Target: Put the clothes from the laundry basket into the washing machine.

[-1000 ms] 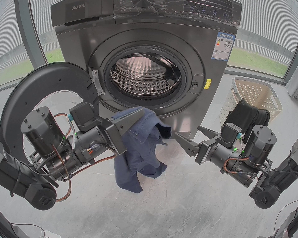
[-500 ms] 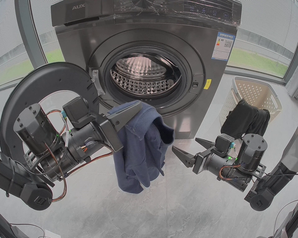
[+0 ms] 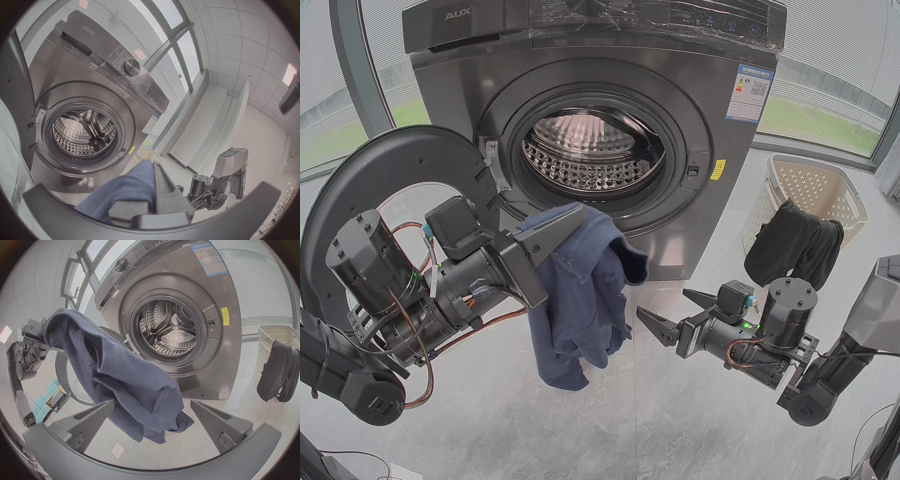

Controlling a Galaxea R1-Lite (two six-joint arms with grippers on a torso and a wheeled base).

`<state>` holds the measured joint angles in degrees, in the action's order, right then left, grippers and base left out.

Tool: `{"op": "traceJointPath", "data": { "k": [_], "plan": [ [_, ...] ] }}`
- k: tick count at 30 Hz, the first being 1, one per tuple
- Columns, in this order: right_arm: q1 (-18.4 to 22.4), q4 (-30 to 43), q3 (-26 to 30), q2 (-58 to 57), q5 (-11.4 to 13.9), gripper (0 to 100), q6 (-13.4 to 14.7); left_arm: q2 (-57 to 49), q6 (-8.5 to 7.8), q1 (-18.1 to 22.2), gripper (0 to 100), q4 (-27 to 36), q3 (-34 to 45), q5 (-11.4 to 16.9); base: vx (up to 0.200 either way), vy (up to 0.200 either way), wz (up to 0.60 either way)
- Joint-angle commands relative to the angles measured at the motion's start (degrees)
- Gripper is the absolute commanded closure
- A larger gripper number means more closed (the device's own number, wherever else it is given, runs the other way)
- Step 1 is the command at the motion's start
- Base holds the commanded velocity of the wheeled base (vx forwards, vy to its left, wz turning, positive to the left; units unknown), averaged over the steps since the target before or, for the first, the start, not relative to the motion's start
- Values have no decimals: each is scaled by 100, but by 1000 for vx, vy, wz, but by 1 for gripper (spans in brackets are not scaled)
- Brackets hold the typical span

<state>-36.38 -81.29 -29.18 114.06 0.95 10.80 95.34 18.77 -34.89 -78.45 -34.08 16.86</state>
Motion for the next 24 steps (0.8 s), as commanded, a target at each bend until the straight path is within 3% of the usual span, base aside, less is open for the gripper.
{"op": "traceJointPath", "data": {
  "k": [1, 10, 18, 24],
  "plan": [
    [-27, -1, -307, 354, 2, 0, -17, -7, 4, -27, 100, -4, 25, 2, 0, 0, 0],
    [-10, 8, -1151, 838, 54, 0, -96, -7, 4, -71, 100, -4, 33, -7, 0, 0, 0],
    [-186, -10, -1292, 899, 204, 0, -148, 28, 4, -53, 100, 5, -2, 2, 0, 0, 0],
    [-19, -10, -1379, 890, 186, 0, -140, 28, 4, -53, 100, 5, -2, 2, 0, 0, 0]
  ]
}}
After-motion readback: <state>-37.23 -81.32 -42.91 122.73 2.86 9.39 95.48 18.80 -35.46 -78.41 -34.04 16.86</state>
